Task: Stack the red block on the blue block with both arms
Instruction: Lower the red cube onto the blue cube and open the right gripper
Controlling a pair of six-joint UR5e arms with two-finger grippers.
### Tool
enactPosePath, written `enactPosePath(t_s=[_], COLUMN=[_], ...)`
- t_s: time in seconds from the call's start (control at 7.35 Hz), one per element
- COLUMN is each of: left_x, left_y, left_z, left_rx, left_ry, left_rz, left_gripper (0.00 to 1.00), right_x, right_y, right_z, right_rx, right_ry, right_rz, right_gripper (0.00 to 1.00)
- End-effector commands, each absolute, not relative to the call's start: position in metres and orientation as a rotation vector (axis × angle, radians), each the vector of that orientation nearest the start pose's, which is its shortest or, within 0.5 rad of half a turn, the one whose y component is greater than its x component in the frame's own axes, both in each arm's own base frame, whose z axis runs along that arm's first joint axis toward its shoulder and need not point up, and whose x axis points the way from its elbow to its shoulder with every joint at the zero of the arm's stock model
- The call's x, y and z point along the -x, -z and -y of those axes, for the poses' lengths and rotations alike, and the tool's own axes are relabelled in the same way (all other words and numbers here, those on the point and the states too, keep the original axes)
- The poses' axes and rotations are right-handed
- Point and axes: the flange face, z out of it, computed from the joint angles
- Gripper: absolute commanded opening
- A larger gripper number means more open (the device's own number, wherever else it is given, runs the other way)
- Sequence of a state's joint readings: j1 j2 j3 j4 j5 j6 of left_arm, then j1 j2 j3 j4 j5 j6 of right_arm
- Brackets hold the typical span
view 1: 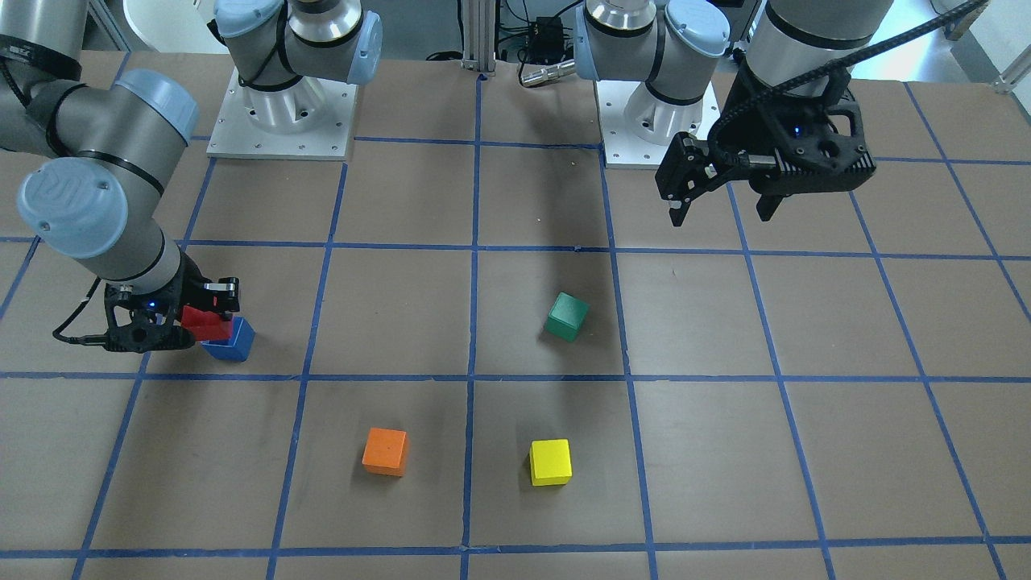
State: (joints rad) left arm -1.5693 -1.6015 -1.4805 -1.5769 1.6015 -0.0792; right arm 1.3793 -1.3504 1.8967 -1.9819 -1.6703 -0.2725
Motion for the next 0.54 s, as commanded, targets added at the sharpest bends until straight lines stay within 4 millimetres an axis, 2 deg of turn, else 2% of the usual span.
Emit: enactPosePath(t_s=[0.0, 0.27, 0.41], left_x=[0.1295, 0.1295, 0.1295], left_y=[-0.5159, -0.5167, -0.5167], left_z=[0.5095, 0.5090, 0.5090], left_rx=[0.128, 0.128, 0.128], left_ry=[0.083, 0.085, 0.085], left_rz=[-3.109, -3.109, -3.109], left_gripper=[1.00, 1.00, 1.00], right_x=[-0.0239, -0.0235, -0.0234], right_y=[-0.2611, -0.2605, -0.2580], right_z=[0.5271, 0.5274, 0.5276], right_rx=[0.141, 0.142, 0.142], right_ry=[-0.253, -0.254, -0.264], right_rz=[-3.197, -3.200, -3.197], right_gripper=[0.11, 0.37, 0.43])
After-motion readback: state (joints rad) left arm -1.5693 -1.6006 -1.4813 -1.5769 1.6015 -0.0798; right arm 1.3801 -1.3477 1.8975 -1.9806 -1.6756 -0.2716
